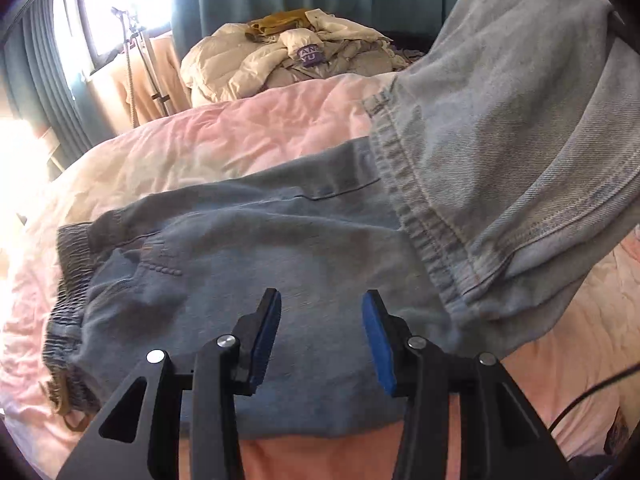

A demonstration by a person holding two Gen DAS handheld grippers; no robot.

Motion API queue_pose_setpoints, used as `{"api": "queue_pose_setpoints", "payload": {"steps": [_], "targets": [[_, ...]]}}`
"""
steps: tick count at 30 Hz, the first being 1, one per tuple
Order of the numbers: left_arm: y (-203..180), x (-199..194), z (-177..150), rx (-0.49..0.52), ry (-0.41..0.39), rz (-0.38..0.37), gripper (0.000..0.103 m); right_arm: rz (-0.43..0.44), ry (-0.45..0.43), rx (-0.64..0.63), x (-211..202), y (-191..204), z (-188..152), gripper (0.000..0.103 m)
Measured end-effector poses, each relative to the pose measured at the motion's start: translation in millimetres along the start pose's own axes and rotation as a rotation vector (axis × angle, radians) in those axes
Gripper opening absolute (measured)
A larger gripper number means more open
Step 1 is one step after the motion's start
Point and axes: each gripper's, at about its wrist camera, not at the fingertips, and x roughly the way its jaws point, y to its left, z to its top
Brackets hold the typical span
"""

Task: Fold clothes

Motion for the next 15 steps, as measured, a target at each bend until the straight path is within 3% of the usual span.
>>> {"api": "queue_pose_setpoints", "payload": {"steps": [9, 15], "targets": [[117.9, -64.5, -29.6, -0.109, -0.07, 0.121, 0.044, -0.038, 0.009, -0.16, 10.5, 54.1, -21.1, 0.024], [188.9, -78.9, -47.5, -0.267, -0.157, 0.083, 0.044, -0.103, 0.04, -0.323, 31.3, 103.9, -46.6, 0.024]]}}
